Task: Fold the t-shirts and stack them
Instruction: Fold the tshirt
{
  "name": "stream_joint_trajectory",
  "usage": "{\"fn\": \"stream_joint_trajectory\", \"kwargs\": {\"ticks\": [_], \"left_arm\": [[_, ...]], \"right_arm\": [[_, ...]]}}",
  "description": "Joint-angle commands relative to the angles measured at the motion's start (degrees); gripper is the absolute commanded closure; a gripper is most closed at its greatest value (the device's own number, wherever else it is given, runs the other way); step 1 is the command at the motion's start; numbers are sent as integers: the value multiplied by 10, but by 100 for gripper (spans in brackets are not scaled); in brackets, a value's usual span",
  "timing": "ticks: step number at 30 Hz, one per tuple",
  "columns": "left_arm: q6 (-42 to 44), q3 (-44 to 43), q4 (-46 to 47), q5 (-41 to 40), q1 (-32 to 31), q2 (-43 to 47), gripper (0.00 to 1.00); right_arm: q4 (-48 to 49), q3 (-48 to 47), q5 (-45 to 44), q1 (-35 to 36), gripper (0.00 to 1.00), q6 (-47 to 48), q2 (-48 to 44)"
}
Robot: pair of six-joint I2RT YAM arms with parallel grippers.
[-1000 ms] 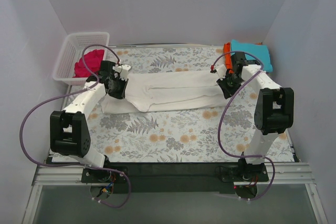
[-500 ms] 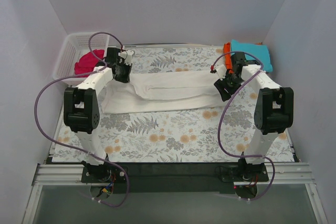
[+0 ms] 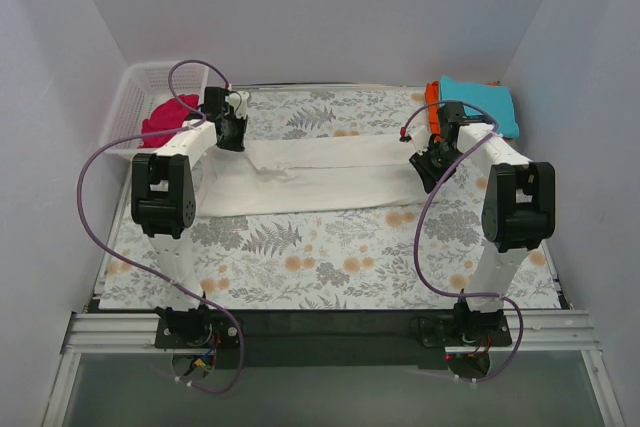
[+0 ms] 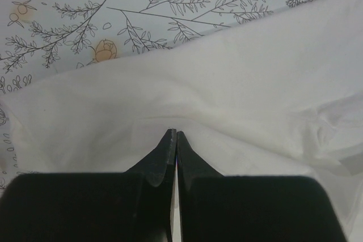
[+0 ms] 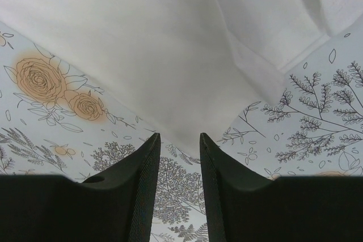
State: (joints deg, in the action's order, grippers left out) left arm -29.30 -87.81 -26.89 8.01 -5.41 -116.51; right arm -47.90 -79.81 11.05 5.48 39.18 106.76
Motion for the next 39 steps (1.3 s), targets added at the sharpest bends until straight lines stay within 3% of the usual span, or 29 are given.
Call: {"fn": "stream_joint_trajectory", "kwargs": {"ticks": [1,2,5,11,15,19,27,33,39], "left_arm": [[-11,-39,5,-12,4,3,100],[-15,-40,5,-12,5,-1,100],[-30,-46,2,8,7,-2,81],[-43,-26,6,42,19,31,74],[-2,22,-2,124,17,70,67],[-18,40,-30,136,16,87,70],[-71,100,-13,85,15,77,72],[-78,134,-17,79,15,130,71],[-81,195,-41,85,18,213,69]], "right_arm": [[8,-11,4,0,66,-1,1],[8,-10,4,0,66,0,3],[10,-9,6,0,66,-2,5],[10,-9,7,0,67,-2,5],[10,-9,13,1,67,-3,6],[11,-11,24,1,69,-5,14],[29,-9,25,9,78,-14,78],[40,103,2,33,88,0,60],[15,263,-23,64,90,32,-73]]}}
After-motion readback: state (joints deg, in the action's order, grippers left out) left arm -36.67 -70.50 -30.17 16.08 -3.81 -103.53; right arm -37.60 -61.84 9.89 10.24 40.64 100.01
